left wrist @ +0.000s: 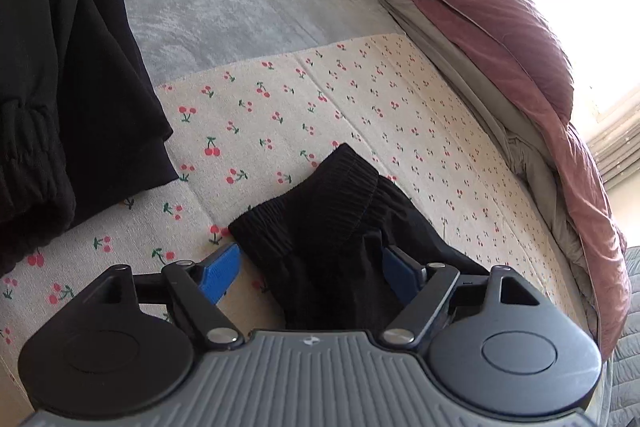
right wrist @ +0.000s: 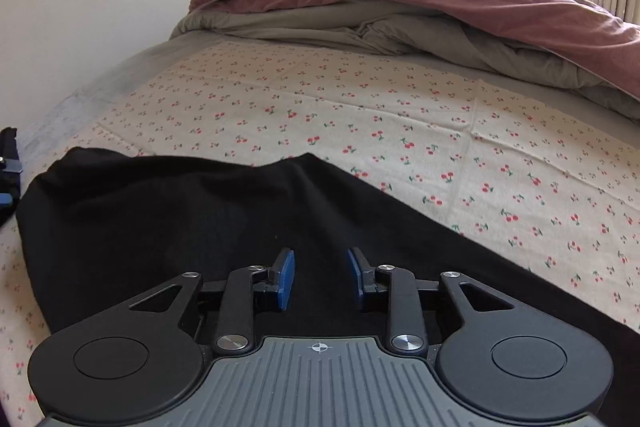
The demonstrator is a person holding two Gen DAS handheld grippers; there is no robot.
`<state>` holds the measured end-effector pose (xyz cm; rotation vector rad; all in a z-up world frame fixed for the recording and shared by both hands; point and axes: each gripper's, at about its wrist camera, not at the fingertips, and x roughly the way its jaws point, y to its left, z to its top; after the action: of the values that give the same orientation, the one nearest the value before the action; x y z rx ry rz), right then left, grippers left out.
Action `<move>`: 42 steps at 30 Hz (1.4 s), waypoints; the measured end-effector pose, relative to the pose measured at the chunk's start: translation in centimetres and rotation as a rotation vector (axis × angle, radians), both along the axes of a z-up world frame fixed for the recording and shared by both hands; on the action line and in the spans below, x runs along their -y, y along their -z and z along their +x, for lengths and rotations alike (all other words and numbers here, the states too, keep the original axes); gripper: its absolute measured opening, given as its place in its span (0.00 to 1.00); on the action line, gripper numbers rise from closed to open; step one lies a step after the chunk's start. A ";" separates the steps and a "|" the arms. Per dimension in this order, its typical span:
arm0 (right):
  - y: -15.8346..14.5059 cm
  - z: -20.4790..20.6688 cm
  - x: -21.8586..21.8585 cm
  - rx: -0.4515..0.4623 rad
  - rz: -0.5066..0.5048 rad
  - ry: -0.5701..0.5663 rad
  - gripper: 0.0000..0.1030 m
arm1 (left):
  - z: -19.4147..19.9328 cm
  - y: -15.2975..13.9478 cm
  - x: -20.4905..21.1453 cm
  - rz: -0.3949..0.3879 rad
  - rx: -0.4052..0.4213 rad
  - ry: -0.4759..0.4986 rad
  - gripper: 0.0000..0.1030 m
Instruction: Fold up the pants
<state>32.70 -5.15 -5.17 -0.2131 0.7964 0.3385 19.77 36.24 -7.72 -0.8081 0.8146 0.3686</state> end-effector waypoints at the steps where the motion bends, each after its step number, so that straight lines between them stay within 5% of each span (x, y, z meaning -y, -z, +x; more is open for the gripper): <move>1: 0.0 -1.3 0.8 -0.009 0.000 -0.003 0.38 | -0.2 0.5 0.0 -0.034 -0.002 -0.008 0.77; 4: 0.2 -5.3 3.8 -0.034 -0.010 0.029 0.39 | 0.1 0.8 0.3 -0.038 0.002 -0.046 0.75; 6: 0.5 -6.9 5.0 -0.010 -0.009 0.051 0.39 | -0.1 0.0 0.5 0.032 0.011 -0.108 0.54; 8: 0.8 -7.8 5.5 0.014 -0.014 0.066 0.39 | -0.6 -1.1 0.8 0.069 0.085 -0.127 0.45; 10: 0.7 -8.2 5.5 0.012 -0.008 0.050 0.39 | -0.4 -1.2 1.3 0.017 0.136 -0.063 0.38; 12: 0.5 -8.7 4.7 0.025 0.012 -0.014 0.39 | 0.5 0.0 2.3 -0.053 0.066 0.000 0.34; 15: 0.5 -9.5 3.0 0.030 0.027 -0.120 0.39 | 1.5 2.0 3.7 -0.116 -0.002 0.008 0.32; 18: 1.3 -9.6 1.8 -0.008 0.038 -0.166 0.39 | 2.5 2.2 4.8 -0.098 0.000 -0.005 0.32; 23: 2.4 -11.1 -0.3 -0.008 0.014 -0.279 0.39 | 3.6 -0.5 8.3 0.062 0.108 0.097 0.33; 25: 3.1 -11.1 -0.7 -0.025 0.001 -0.290 0.39 | 3.7 -1.0 8.8 0.094 0.134 0.105 0.43; 30: 5.1 -10.3 -0.7 -0.079 -0.023 -0.245 0.40 | 3.8 -0.1 5.7 -0.024 0.177 0.004 0.47; 34: 5.2 -10.2 -0.8 -0.083 -0.025 -0.238 0.41 | 2.9 -1.2 4.2 -0.062 0.310 -0.017 0.47; 38: 5.5 -9.9 -0.6 -0.095 -0.017 -0.232 0.42 | 2.1 -3.5 5.3 0.094 0.418 0.040 0.47; 40: 5.5 -9.8 -0.4 -0.102 -0.009 -0.229 0.42 | 1.9 -3.6 4.8 0.122 0.397 -0.001 0.50; 42: 5.5 -9.8 -0.4 -0.103 -0.007 -0.228 0.42 | 2.3 -2.4 3.7 0.056 0.312 -0.016 0.50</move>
<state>22.93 -4.78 -10.63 -0.2958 0.8765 0.5653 22.12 32.52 -5.33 -0.7956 0.5054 0.2694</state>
